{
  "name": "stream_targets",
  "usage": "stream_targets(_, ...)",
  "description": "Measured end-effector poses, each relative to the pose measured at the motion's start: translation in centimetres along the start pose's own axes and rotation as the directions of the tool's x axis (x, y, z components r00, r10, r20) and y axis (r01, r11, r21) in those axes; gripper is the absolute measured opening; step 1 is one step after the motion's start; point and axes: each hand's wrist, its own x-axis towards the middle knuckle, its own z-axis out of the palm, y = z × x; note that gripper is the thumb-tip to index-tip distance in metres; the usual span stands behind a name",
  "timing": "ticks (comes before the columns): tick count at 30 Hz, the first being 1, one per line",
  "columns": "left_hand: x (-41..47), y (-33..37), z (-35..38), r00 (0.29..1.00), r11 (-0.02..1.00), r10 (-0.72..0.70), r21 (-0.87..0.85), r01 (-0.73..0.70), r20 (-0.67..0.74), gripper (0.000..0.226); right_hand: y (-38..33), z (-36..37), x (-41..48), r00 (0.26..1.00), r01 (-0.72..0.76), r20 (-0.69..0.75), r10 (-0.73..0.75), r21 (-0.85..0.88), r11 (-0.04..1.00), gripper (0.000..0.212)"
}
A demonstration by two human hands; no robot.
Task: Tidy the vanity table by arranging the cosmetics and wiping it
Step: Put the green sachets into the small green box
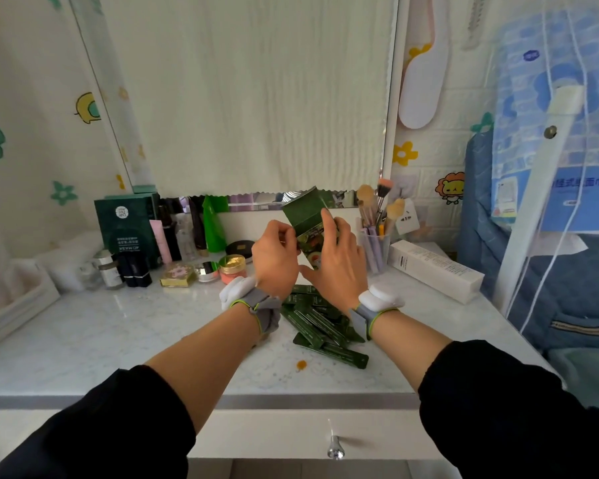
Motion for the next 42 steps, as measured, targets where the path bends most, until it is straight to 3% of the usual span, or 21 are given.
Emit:
stream_targets(10,-0.4,-0.7,0.0,0.997,0.993,-0.070,-0.095,0.072,0.028,0.010,1.1,0.2,0.9,0.999,0.004,-0.041,-0.004,-0.013,1.000,0.106)
stream_targets(12,-0.4,-1.3,-0.3,0.996,0.997,-0.072,0.007,0.072,0.047,0.013,1.5,0.3,0.8,0.999,-0.008,-0.050,0.008,-0.010,1.000,0.107)
stream_targets(14,-0.2,-2.2,-0.6,0.987,0.984,-0.055,0.175,0.028,0.152,0.010,1.8,0.3,0.7,0.998,-0.021,-0.056,0.021,0.000,1.000,0.106)
stream_targets(16,0.0,-2.9,-0.9,0.940,0.944,-0.078,0.327,-0.038,0.333,0.014,1.9,0.3,0.6,0.998,-0.025,-0.058,0.025,0.004,1.000,0.106)
stream_targets(19,-0.2,-3.3,-1.1,0.808,0.850,-0.137,0.487,-0.201,0.573,0.033,1.9,0.3,0.4,0.998,-0.020,-0.063,0.020,0.003,1.000,0.107)
stream_targets(23,-0.4,-3.5,-0.8,0.702,0.689,-0.177,0.596,-0.411,0.689,0.053,2.1,0.1,0.2,0.997,-0.026,-0.074,0.025,-0.015,1.000,0.104)
stream_targets(27,-0.3,-3.9,-0.3,0.645,0.690,-0.202,0.575,-0.440,0.737,0.055,2.3,0.0,0.1,0.996,-0.017,-0.091,0.015,-0.014,1.000,0.104)
stream_targets(34,-0.2,-3.6,-0.3,0.651,0.683,-0.085,0.520,-0.513,0.754,0.049,2.6,0.1,0.0,0.997,-0.025,-0.079,0.023,-0.022,0.999,0.104)
stream_targets(42,0.0,-3.8,0.3,0.639,0.597,-0.085,0.552,-0.582,0.765,0.044,2.5,-0.1,0.1,0.995,-0.045,-0.089,0.046,0.006,0.999,0.105)
